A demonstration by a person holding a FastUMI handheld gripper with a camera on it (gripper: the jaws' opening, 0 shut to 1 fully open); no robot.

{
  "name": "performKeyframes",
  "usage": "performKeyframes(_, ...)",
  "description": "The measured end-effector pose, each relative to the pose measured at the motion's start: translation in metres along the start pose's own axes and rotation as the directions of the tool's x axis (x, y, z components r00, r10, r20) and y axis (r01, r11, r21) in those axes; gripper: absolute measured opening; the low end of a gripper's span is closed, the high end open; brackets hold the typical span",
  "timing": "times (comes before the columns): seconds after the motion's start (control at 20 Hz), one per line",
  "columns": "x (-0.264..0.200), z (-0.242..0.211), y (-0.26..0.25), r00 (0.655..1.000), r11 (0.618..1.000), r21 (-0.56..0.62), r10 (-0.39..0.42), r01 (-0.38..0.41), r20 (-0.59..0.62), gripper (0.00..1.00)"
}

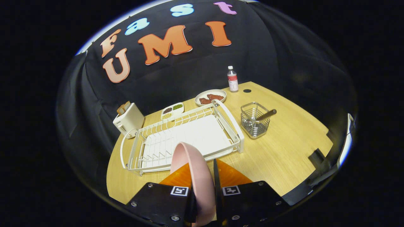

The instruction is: Take the plate from the dish rack, then take the spoon from the basket and place it into the plate.

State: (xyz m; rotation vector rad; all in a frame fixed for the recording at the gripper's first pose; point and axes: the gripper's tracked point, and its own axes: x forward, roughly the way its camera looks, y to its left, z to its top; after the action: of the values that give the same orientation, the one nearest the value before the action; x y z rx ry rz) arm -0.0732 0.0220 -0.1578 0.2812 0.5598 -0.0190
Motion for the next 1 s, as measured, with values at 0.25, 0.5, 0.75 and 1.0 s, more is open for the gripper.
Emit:
performKeyframes(0.25,0.005,-0.040,-0.006,0.999,0.999,0.045,0.023,-0.021,-0.045,0.25)
performKeyframes(0.5,0.021,-0.063,-0.006,0.996,0.990,0.126,0.066,-0.058,-0.054,0.25)
performKeyframes(0.75,0.041,-0.079,-0.014,0.994,0.984,0.171,0.064,-0.049,-0.084,0.25)
performKeyframes(1.0,0.061,-0.090,-0.018,0.990,0.990,0.142,0.044,-0.025,-0.131,0.32)
